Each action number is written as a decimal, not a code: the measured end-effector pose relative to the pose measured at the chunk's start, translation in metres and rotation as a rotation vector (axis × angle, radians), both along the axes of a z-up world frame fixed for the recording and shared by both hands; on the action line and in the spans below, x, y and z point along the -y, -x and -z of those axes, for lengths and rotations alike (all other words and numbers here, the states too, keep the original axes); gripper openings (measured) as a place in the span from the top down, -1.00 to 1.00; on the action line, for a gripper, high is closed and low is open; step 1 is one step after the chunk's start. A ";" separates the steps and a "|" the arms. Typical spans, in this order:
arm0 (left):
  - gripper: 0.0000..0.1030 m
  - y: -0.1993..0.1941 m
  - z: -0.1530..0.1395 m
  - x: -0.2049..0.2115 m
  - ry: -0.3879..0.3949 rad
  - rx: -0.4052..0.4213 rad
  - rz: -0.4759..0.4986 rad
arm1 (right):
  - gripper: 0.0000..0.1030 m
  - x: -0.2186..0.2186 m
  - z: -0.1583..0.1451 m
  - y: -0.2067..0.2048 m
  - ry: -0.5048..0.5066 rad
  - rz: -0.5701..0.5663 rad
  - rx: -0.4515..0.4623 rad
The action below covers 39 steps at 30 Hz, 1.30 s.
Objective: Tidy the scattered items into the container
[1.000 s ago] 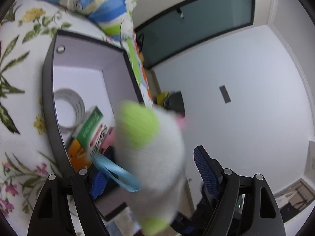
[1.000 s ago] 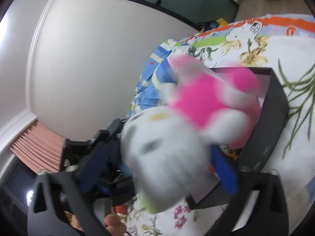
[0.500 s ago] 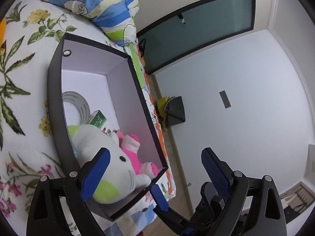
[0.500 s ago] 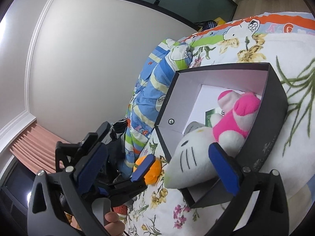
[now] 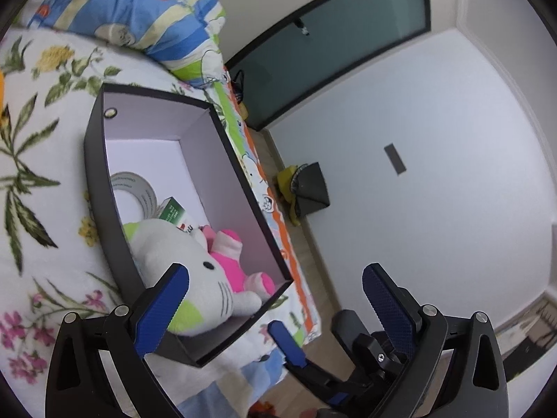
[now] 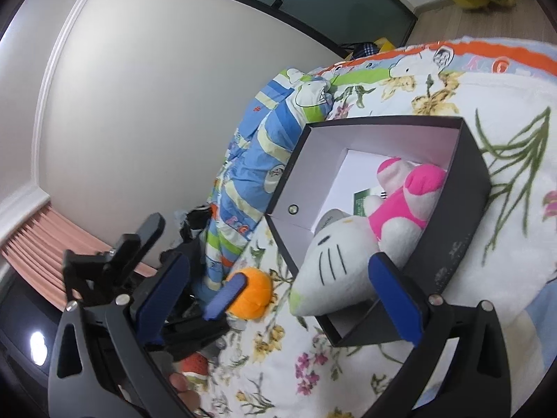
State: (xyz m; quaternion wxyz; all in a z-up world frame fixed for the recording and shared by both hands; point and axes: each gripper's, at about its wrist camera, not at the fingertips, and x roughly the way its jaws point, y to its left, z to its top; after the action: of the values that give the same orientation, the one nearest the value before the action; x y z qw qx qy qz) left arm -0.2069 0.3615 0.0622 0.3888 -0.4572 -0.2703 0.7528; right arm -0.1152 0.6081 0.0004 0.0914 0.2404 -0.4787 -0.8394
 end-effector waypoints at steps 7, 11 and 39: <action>-0.95 -0.021 -0.028 0.014 0.135 -0.124 -0.007 | -1.00 0.008 -0.017 -0.022 -0.109 0.034 0.028; -0.95 -0.038 -0.043 0.020 0.268 -0.220 -0.032 | -1.00 0.017 -0.026 -0.035 -0.186 0.053 0.059; -0.95 -0.128 -0.056 0.045 0.598 -0.423 -0.086 | -1.00 0.059 -0.040 -0.109 -0.640 0.142 0.381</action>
State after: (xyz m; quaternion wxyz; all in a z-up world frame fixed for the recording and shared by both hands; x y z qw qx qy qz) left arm -0.0788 0.3162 0.1184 0.2532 -0.3730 0.0293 0.8921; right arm -0.0062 0.5495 0.0408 -0.1373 0.3749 -0.2164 -0.8909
